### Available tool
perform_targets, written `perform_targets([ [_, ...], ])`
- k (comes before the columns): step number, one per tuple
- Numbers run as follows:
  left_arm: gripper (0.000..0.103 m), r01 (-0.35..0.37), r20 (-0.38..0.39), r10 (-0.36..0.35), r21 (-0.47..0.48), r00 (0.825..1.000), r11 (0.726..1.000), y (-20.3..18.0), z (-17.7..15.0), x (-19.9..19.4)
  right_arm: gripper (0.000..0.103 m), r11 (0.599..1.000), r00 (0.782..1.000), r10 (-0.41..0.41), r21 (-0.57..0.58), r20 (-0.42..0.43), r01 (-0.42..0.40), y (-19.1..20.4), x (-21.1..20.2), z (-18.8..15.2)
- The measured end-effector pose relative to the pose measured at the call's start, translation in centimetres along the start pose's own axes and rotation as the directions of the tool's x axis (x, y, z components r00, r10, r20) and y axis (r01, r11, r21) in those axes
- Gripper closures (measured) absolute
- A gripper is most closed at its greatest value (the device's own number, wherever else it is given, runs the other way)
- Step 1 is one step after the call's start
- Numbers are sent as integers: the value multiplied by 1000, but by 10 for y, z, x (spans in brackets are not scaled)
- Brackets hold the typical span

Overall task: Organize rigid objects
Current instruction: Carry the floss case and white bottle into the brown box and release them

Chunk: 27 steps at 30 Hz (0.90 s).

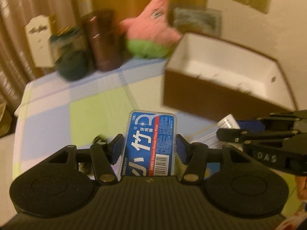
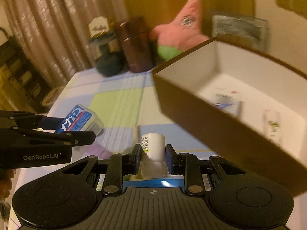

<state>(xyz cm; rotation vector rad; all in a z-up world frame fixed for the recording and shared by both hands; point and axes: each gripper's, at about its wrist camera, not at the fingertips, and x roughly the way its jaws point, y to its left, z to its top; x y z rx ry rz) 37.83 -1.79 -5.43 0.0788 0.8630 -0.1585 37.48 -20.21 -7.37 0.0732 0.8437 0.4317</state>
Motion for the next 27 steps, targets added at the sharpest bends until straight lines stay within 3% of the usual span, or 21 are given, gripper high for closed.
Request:
perform_targets([
  [7, 48, 104, 59, -108, 71, 992, 992, -70, 50, 5, 76, 990, 990, -116, 94, 74, 109, -61, -49, 19],
  [13, 48, 158, 70, -167, 111, 984, 981, -127, 85, 24, 76, 969, 974, -209, 151, 84, 195, -118, -65, 36],
  [27, 48, 131, -30, -129, 111, 991, 985, -191, 129, 109, 76, 952, 962, -272, 137, -22, 273, -208, -19, 61],
])
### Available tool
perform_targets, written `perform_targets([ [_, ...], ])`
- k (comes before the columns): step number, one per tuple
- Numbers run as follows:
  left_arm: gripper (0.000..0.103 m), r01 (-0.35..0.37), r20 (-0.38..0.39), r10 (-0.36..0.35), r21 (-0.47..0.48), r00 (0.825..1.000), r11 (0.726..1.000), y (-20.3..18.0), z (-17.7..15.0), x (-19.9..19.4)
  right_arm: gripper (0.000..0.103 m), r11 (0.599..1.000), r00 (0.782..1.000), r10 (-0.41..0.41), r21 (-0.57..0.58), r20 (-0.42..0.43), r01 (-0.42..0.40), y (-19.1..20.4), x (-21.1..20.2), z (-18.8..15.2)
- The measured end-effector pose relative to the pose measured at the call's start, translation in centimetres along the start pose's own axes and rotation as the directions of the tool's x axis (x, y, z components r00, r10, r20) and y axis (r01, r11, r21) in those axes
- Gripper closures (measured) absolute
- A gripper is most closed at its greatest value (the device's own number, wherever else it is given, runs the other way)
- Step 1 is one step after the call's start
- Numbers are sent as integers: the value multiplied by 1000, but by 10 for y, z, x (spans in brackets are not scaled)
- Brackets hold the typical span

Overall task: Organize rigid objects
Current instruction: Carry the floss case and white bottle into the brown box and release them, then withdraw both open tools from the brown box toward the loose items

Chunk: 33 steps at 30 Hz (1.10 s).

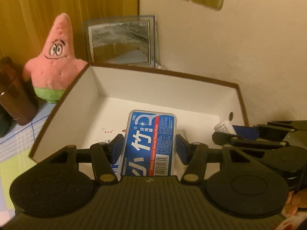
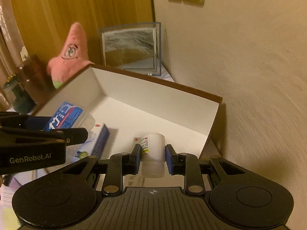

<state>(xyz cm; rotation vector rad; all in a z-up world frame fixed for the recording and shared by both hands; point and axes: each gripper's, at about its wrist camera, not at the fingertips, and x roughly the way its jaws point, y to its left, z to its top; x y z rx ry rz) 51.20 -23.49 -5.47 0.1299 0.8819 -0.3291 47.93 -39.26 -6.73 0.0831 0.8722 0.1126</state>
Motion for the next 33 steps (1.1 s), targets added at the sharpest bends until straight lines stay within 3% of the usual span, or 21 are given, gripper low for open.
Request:
perform_targets([
  [10, 48, -25, -71, 24, -3, 997, 1000, -2, 12, 48, 76, 999, 998, -15, -35, -57, 13, -7, 38, 11],
  [15, 46, -10, -74, 8, -26, 997, 1000, 1, 15, 61, 74, 998, 999, -26, -53, -45, 23, -9, 46, 17],
  [17, 37, -14, -59, 13, -18, 998, 1000, 0, 16, 60, 67, 999, 999, -22, -49, -33, 20, -10, 45, 17],
  [18, 38, -16, -51, 15, -11, 999, 1000, 0, 16, 60, 60, 999, 1000, -17, -43, -22, 16, -10, 43, 16],
  [23, 37, -17, -36, 18, 2, 999, 1000, 3, 15, 50, 45, 999, 1000, 16, -33, 5, -16, -11, 28, 11],
  [33, 36, -20, -41, 18, -33, 999, 999, 17, -2, 17, 42, 998, 997, 60, -3, 40, -60, -5, -10, -5],
])
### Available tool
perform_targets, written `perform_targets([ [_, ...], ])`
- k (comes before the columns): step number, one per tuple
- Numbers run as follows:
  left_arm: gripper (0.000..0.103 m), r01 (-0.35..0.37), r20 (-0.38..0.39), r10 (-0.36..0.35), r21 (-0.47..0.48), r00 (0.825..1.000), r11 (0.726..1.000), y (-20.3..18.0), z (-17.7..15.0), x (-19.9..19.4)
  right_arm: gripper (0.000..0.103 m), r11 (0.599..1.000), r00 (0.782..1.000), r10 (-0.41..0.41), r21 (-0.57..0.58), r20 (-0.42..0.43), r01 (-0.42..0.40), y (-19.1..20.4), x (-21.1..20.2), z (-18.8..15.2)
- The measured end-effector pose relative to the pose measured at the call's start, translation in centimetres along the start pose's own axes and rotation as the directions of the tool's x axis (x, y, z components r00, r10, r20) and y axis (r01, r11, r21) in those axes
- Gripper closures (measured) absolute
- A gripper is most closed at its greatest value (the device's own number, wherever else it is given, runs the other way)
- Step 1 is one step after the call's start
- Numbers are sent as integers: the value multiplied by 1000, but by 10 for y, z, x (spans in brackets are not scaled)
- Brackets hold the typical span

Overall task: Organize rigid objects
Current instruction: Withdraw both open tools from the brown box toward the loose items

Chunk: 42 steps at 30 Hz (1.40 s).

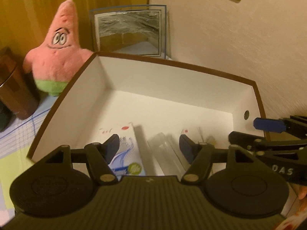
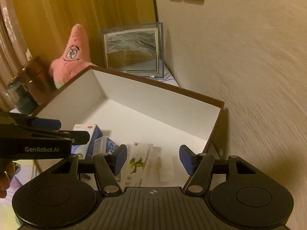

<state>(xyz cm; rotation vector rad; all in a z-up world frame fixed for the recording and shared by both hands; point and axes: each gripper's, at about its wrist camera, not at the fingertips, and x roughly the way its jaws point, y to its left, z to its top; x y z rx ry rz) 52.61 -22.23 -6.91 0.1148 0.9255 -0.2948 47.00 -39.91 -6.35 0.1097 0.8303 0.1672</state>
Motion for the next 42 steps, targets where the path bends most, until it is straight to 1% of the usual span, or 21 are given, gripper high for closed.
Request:
perform_targets([
  [7, 36, -5, 8, 5, -26, 1000, 1000, 12, -19, -34, 42, 1000, 999, 27, 13, 20, -27, 10, -26, -12],
  [16, 36, -5, 40, 7, -48, 999, 999, 20, -43, -76, 42, 998, 998, 58, 32, 32, -60, 25, -55, -30],
  [21, 36, -13, 47, 16, -64, 999, 998, 23, -60, -100, 42, 996, 996, 81, 25, 36, -81, 36, -71, -43],
  [30, 36, -13, 87, 19, -67, 996, 998, 31, -90, -142, 42, 994, 993, 111, 13, 27, -112, 58, -93, -65],
  [42, 36, -61, 88, 67, -73, 994, 995, 45, -135, -166, 42, 988, 988, 152, -4, -5, -152, 86, -103, -90],
])
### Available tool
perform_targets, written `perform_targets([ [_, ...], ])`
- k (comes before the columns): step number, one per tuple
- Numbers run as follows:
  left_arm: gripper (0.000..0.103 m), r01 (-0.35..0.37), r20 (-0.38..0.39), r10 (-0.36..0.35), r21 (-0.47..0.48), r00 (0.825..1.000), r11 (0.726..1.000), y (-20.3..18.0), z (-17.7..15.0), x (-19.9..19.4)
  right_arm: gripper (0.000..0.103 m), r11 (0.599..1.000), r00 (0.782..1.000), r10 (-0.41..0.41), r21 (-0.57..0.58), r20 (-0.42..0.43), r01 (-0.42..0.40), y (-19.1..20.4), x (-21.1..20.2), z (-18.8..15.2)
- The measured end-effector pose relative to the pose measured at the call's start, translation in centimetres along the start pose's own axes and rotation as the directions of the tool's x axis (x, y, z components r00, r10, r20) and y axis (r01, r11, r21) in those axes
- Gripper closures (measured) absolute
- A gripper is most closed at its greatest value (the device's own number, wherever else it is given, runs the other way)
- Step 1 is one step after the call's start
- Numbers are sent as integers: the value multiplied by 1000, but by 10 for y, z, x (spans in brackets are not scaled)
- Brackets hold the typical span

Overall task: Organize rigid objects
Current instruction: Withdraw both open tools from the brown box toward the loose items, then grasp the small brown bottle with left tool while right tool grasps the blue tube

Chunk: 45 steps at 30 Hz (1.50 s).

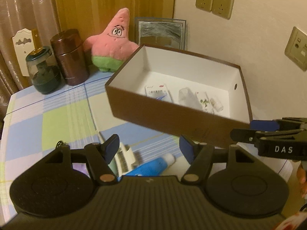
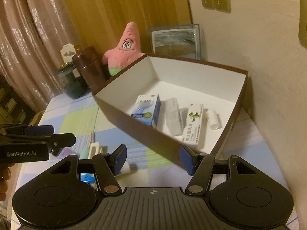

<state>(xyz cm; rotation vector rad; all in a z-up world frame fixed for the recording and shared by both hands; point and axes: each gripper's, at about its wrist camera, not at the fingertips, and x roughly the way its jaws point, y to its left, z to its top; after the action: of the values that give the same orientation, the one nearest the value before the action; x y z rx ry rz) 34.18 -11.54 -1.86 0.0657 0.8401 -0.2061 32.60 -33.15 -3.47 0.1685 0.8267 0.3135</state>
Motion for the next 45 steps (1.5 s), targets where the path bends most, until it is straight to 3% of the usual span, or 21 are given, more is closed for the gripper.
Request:
perform_targets([
  [29, 37, -121, -114, 109, -103, 987, 987, 70, -91, 0, 42, 990, 979, 89, -89, -183, -106, 55, 59, -46],
  [45, 37, -191, -175, 161, -177, 971, 965, 106, -112, 25, 42, 990, 978, 82, -95, -193, -102, 60, 117, -33],
])
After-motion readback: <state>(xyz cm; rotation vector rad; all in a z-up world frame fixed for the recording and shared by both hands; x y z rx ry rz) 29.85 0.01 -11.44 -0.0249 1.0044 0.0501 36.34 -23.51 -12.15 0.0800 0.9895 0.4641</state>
